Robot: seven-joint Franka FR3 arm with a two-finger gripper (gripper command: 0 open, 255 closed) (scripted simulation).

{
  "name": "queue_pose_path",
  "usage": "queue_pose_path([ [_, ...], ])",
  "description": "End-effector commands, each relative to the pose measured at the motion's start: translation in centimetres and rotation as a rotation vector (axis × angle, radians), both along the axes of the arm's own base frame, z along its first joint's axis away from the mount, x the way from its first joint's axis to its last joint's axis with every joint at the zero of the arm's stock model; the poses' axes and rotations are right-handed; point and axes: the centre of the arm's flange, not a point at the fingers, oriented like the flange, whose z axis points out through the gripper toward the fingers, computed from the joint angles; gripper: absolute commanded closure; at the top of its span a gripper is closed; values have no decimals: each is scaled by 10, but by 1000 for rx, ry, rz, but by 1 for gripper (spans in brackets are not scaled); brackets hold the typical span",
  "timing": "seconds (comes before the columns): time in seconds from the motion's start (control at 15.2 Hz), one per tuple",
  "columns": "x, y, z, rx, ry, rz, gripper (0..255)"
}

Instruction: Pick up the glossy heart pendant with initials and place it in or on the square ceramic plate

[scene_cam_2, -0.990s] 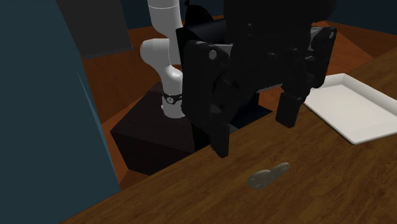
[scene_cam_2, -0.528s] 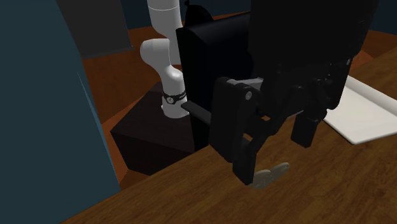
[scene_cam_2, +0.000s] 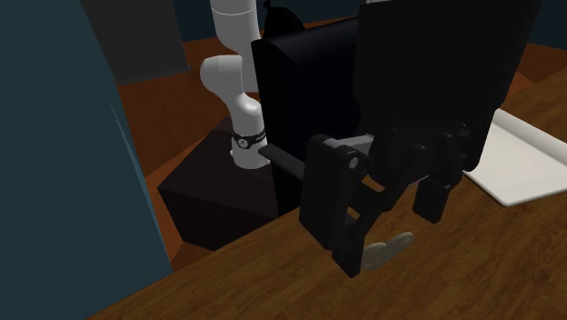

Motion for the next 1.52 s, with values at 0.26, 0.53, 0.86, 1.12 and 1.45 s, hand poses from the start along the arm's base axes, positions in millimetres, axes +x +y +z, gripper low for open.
queue_pose_path([
  [0.26,0,0,0,0,0,0,255],
  [0.53,0,0,0,0,0,0,255],
  [0.86,0,0,11,0,0,0,255],
  [1.12,0,0,32,0,0,0,255],
  [1.45,0,0,58,0,0,0,255],
])
